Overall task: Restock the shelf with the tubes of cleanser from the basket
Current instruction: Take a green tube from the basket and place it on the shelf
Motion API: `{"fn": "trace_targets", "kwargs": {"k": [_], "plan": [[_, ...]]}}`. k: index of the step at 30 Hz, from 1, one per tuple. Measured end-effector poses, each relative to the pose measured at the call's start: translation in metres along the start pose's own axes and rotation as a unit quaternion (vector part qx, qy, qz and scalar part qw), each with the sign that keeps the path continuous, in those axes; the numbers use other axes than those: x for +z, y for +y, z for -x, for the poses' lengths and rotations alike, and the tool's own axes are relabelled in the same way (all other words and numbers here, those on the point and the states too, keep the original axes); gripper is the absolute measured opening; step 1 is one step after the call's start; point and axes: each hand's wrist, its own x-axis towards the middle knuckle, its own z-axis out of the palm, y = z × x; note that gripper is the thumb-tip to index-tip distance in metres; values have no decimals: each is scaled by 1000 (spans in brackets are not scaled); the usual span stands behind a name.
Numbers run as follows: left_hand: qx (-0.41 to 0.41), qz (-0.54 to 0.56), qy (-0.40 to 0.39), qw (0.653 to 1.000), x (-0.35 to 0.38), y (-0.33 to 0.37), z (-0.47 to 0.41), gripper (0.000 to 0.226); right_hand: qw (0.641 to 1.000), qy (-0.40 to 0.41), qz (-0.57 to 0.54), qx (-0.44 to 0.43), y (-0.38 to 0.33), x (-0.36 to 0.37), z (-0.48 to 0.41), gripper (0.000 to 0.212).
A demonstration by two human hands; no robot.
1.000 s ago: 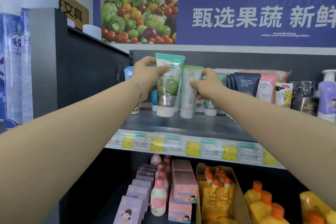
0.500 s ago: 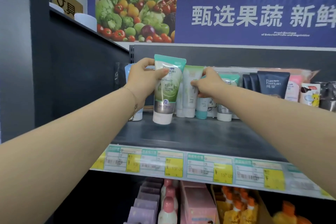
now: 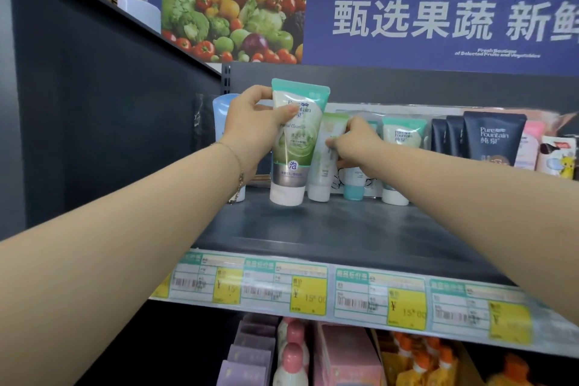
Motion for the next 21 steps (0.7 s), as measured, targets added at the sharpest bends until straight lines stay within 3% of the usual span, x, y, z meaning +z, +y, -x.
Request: {"fn": "trace_targets", "kwargs": {"k": [8,14,21], "plan": [[-5,5,7,1000,-2,-5,1,17,1000,-13,2,-26,4,2,3,30],[-10,-10,12,1000,-1,-6,2,12,992,-73,100,-29,-1,-4,13,30],[-16,-18,11,1000,5,-7,0,15,986,-64,141,-54,-10,-24,39,33]]}}
